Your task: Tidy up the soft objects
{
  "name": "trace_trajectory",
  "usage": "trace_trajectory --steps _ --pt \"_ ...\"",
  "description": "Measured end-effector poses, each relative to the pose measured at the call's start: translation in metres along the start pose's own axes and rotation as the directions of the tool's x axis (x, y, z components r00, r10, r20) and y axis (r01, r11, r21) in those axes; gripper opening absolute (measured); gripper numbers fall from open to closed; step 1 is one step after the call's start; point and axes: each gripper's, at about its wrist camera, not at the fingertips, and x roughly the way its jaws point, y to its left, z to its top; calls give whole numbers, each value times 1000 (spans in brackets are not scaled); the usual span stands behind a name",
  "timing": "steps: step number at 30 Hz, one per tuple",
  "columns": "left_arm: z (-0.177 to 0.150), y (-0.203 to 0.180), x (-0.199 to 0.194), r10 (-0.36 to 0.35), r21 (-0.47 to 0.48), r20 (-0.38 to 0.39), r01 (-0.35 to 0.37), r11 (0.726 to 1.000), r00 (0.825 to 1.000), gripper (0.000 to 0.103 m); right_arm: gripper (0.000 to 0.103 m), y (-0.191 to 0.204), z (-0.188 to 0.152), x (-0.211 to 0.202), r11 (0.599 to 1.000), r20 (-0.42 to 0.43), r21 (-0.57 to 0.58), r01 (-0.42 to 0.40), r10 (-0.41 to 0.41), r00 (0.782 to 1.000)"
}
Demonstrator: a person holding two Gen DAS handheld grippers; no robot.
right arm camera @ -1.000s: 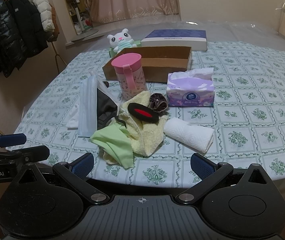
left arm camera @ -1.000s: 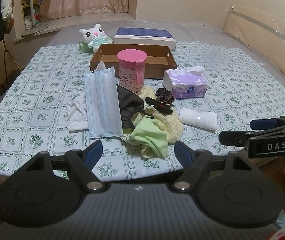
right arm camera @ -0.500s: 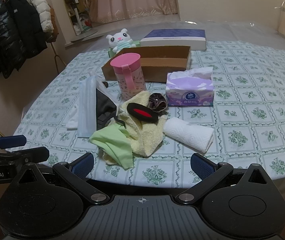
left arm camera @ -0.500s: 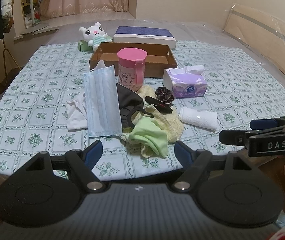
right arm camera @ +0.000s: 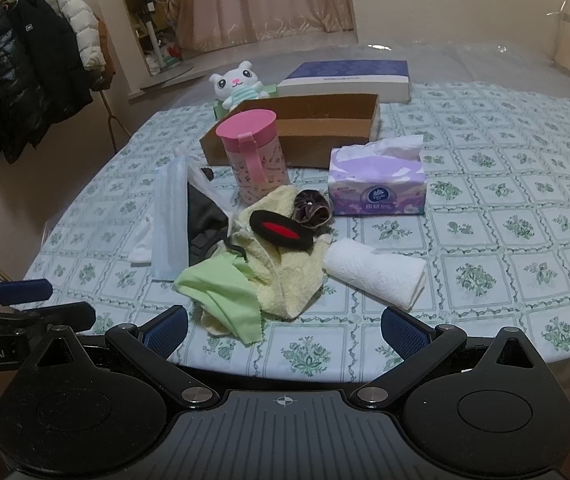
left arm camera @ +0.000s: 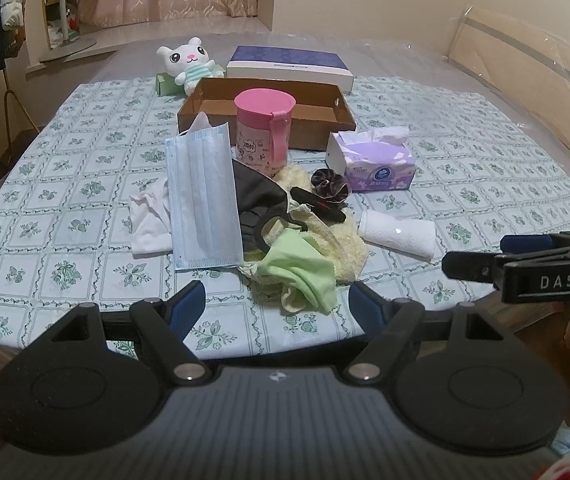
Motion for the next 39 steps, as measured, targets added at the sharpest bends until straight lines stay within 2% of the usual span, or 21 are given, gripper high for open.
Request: trace_trajectory --steps 8,12,18,27,33,39 --pt "3 11 11 19 -10 -3 -19 1000 1000 77 102 -17 2 9 1000 49 -10 -3 4 999" --pt "4 16 20 41 -11 9 -41 999 999 77 90 -31 3 14 998 94 -33 -45 48 994" --pt "7 26 42 69 -27 20 -69 997 997 76 87 -56 6 39 997 88 -19 -76 77 993" --pt "15 39 80 96 -65 14 -95 993 995 72 71 -79 11 79 988 64 -139 -64 74 995" --pt "20 47 107 114 -73 6 -114 991 993 72 70 -92 14 114 972 16 -227 -67 73 997" --pt "23 55 131 125 -83 -17 -126 989 992 71 70 -100 18 146 945 -15 -324 -42 39 999"
